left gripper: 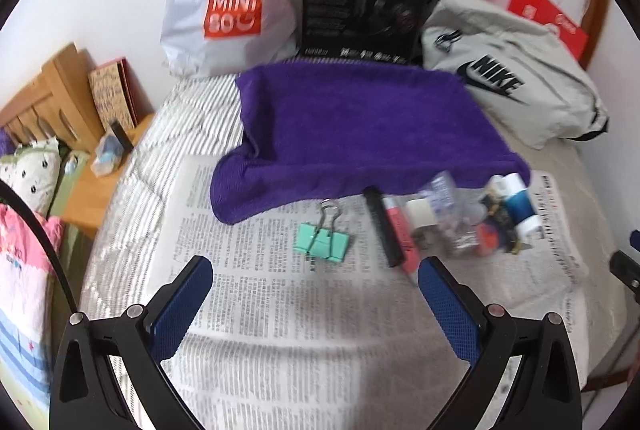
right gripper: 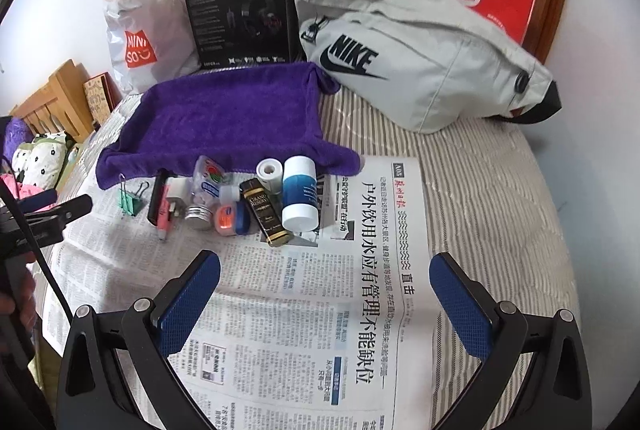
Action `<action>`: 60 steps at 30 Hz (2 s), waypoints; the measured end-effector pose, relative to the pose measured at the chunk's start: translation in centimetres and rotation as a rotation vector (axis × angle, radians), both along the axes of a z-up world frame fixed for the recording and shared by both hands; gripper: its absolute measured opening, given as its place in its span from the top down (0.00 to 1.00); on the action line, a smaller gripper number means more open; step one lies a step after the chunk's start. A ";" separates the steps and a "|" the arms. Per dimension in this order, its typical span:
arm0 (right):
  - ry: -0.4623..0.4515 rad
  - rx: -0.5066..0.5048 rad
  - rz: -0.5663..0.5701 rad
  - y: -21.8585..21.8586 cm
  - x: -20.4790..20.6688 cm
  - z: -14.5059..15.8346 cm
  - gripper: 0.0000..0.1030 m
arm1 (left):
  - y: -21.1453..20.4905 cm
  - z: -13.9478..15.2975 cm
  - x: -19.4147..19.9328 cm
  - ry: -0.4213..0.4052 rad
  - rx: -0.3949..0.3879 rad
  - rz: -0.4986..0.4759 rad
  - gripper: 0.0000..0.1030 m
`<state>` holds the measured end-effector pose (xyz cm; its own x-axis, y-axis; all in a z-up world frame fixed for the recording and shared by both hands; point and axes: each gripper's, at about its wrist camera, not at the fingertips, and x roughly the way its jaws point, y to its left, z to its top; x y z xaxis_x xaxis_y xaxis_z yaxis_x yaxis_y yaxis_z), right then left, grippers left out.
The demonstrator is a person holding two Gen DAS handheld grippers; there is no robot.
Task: Organize rigid objects
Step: 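Grasp the green binder clip with the left tool while the right tool grasps the white-blue Vaseline jar, then carry the clip onto the purple towel and release while the right tool sets the jar there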
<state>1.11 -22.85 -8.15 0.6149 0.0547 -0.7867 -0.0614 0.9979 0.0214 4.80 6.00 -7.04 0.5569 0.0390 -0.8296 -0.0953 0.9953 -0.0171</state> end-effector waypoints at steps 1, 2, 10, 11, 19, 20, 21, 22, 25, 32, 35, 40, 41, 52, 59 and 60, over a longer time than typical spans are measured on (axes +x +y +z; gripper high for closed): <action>0.005 0.002 0.001 -0.1 0.3 -0.4 0.00 | 0.2 -0.6 0.4 0.007 -0.002 -0.003 0.00; 0.010 0.004 0.002 -0.3 0.5 -0.7 0.00 | 0.3 -1.2 0.8 0.013 0.001 -0.008 0.00; -0.003 0.075 0.013 -1.3 2.6 -3.5 0.04 | 0.9 -5.4 3.4 0.049 0.055 -0.075 0.06; -0.002 0.070 0.016 -1.3 2.9 -3.7 0.04 | 1.0 -5.7 3.5 0.052 0.061 -0.084 0.06; 0.082 0.130 0.007 -1.8 6.0 -6.3 0.12 | 0.7 -7.2 4.8 0.047 0.063 -0.164 0.19; 0.084 0.137 0.012 -1.7 6.4 -6.4 0.12 | 0.6 -7.3 5.0 0.049 0.058 -0.176 0.22; 0.082 0.135 0.016 -1.6 6.6 -6.4 0.12 | 0.5 -7.5 5.1 0.053 0.054 -0.186 0.26; 0.078 0.129 0.022 -1.4 6.9 -6.4 0.12 | 0.4 -7.4 5.1 0.042 0.047 -0.194 0.34; 0.079 0.102 0.034 -0.9 8.3 -6.4 0.14 | 0.2 -7.2 5.1 0.026 0.034 -0.218 0.60; 0.111 0.096 0.104 1.2 11.2 -7.5 0.32 | 0.1 -7.3 5.0 0.006 0.022 -0.213 0.62; 0.147 0.096 0.127 1.9 12.3 -8.7 0.59 | 0.2 -7.3 4.9 0.006 0.021 -0.212 0.62; 0.128 0.092 0.139 2.7 13.0 -9.5 0.65 | 0.2 -7.3 4.7 0.001 0.018 -0.212 0.62; 0.124 0.090 0.138 2.8 13.1 -9.5 0.65 | 0.2 -7.3 4.7 -0.001 0.022 -0.212 0.62; 0.124 0.117 0.123 1.2 11.7 -8.4 0.65 | 0.7 -7.1 4.5 0.014 -0.013 -0.199 0.62; 0.095 0.144 0.127 0.1 10.3 -6.1 0.65 | 1.8 -5.3 3.5 0.006 -0.060 -0.177 0.62; 0.088 0.152 0.127 0.0 10.3 -5.9 0.65 | 2.0 -4.9 3.4 0.005 -0.065 -0.177 0.62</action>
<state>11.39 -22.82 -14.00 0.5244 0.2499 -0.8140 -0.1777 0.9670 0.1824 8.16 7.96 -11.96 0.5462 -0.1127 -0.8300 0.0810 0.9934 -0.0816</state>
